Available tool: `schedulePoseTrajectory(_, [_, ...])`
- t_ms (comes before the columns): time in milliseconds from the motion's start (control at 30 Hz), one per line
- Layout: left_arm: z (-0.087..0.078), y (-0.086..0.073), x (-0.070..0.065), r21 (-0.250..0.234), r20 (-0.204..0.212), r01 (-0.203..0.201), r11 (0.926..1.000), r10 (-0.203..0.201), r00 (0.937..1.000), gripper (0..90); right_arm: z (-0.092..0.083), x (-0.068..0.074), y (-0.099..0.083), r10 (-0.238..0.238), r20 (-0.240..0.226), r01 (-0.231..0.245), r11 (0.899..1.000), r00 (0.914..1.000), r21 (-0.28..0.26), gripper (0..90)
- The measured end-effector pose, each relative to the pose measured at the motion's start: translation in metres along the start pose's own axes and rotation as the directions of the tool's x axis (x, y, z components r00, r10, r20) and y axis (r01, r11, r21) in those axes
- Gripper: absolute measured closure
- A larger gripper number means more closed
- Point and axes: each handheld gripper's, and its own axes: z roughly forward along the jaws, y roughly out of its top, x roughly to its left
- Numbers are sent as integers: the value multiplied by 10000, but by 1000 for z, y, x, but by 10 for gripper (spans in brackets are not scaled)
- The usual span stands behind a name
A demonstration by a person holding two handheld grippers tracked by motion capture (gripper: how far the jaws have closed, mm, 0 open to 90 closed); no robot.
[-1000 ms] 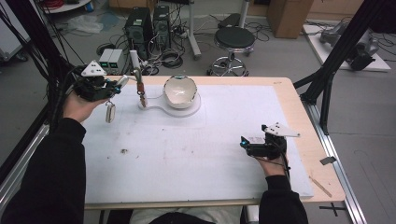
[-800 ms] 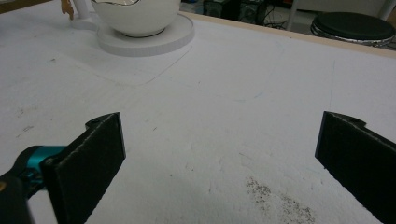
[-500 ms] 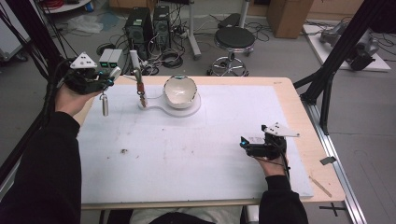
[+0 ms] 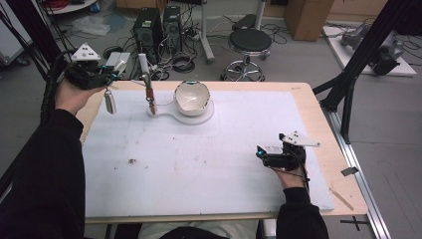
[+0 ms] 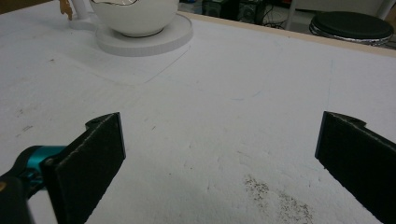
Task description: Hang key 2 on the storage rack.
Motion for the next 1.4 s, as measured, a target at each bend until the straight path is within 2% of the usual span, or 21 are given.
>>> schedulePoseTrajectory(100, [1,4,2,-184,-142,89,9998,-92,9999,752,0,0,0,-5,-6,5,10000,10000,23,6])
schedulePoseTrajectory(233, [6,8,6,-30,-398,94,10000,-95,9992,752,0,0,0,12,0,-12,10000,10000,17,6])
schedulePoseTrajectory(467, [15,12,11,-231,-510,315,9992,-326,9982,751,-1,-2,-1,71,10,-71,10000,10000,11,6])
schedulePoseTrajectory(533, [21,12,9,-1,-573,263,9997,-263,9980,752,0,-2,-1,-2,15,2,10000,10000,-1,6])
schedulePoseTrajectory(600, [26,12,7,-23,-506,239,9997,-240,9984,752,0,-2,-1,23,-5,-23,10000,10000,33,7])
schedulePoseTrajectory(733, [34,14,2,-81,-864,31,10000,-37,9962,751,0,-2,-2,24,-5,-24,10000,10000,61,6])
schedulePoseTrajectory(833, [40,15,-1,42,-1152,101,9999,-95,9933,751,0,-2,-2,54,9,-54,10000,10000,66,6])
schedulePoseTrajectory(933, [43,16,-2,-150,-1233,399,9991,-415,9915,751,0,-2,-2,12,-2,-12,10000,10000,73,6])
schedulePoseTrajectory(1067, [44,19,-5,-518,-1355,568,9970,-634,9887,751,0,-2,-2,55,7,-55,10000,10000,69,6])
schedulePoseTrajectory(1200, [46,21,-8,-596,-1608,1017,9930,-1101,9808,751,0,-2,-2,39,8,-39,10000,10000,70,6])
schedulePoseTrajectory(1333, [49,23,-10,-830,-1618,1297,9881,-1418,9766,751,0,-2,-2,45,-21,-44,9999,10000,126,6])
schedulePoseTrajectory(1400, [51,23,-11,-925,-1657,1308,9871,-1448,9755,751,1,-2,-2,-17,-47,18,9999,10000,107,6])
